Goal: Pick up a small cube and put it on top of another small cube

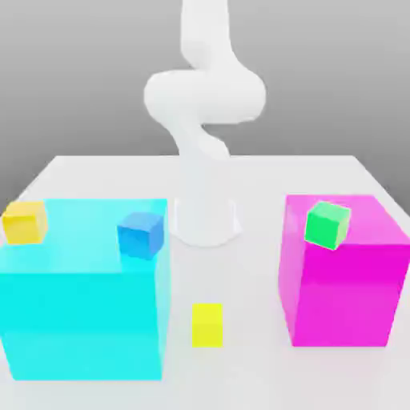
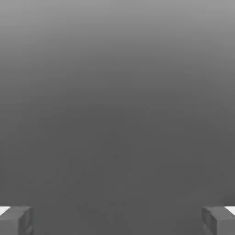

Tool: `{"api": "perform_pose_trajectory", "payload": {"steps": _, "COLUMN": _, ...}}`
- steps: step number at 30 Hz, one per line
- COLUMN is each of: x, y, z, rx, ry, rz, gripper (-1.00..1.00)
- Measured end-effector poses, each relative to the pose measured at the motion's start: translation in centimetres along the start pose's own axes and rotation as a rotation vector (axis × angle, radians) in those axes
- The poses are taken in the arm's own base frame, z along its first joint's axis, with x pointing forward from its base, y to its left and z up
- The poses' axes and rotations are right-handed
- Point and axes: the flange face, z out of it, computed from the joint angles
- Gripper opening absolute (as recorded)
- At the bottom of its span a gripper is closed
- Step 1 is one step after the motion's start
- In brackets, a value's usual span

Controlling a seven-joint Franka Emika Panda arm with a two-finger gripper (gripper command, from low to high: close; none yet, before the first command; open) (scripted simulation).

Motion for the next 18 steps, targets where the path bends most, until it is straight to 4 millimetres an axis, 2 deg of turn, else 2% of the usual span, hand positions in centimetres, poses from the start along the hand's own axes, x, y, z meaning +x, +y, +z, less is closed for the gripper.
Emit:
{"api": "perform_pose_trajectory", "payload": {"steps": 4, "x": -1.4, "y": 1.3, "z": 6.7, "rx": -0.044, "ry": -0.083, "rz": -0.178, "gripper": 0.0}}
{"api": "perform_pose_trajectory", "payload": {"steps": 9, "x": -4.1, "y": 3.5, "z": 14.0, "rx": -0.08, "ry": -0.192, "rz": -0.394, "gripper": 0.0}}
{"api": "perform_pose_trajectory", "payload": {"steps": 14, "x": -7.8, "y": 6.4, "z": 20.4, "rx": -0.098, "ry": -0.309, "rz": -0.608, "gripper": 0.0}}
{"api": "perform_pose_trajectory", "payload": {"steps": 18, "x": -11.2, "y": 9.0, "z": 24.8, "rx": -0.098, "ry": -0.408, "rz": -0.779, "gripper": 0.0}}
